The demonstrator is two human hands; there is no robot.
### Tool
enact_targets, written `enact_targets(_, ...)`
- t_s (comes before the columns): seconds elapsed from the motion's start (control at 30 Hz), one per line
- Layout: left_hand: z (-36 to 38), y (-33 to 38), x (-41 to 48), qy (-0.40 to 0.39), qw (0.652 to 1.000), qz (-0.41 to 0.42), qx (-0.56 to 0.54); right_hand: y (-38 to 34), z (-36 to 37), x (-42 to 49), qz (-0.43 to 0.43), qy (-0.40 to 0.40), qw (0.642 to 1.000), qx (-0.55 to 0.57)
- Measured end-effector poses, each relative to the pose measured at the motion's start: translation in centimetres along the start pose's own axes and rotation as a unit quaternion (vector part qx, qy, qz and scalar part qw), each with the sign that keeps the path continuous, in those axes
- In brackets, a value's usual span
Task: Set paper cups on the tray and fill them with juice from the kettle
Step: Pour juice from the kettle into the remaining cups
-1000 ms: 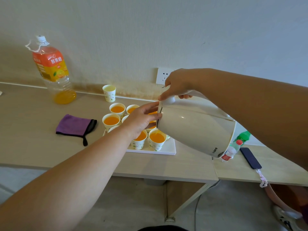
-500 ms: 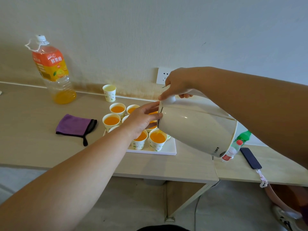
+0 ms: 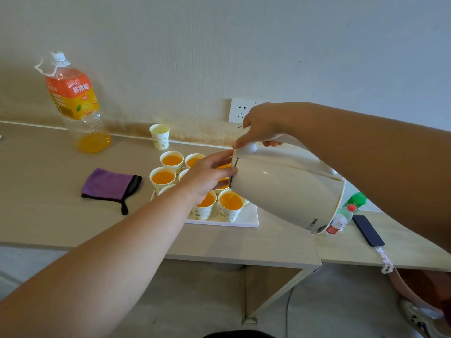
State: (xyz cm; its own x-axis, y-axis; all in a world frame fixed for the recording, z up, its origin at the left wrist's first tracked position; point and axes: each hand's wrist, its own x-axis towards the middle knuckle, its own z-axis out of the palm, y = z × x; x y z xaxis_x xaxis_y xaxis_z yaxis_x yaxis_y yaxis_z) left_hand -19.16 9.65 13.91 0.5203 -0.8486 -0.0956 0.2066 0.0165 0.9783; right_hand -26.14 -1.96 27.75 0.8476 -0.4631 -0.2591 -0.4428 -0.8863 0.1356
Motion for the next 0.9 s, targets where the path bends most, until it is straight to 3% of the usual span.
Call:
enact_targets(0.27,0.0,-0.4,0.3,-0.005,0.999,0.004,0.046,0.6,1.6,-1.0,0.022,-0.02,0.999,0.032)
enact_targets(0.5,0.0,-0.2,0.1,-0.009,0.998,0.009,0.065,1.0,2.3,-2.1,0.05,-0.027,0.988,0.144)
enact_targets(0.9,-1.9,2.2,-1.8,0.102,0.991,0.047,0.068,0.2,2.6,-4.3,0.049,-0.022,0.928,0.369)
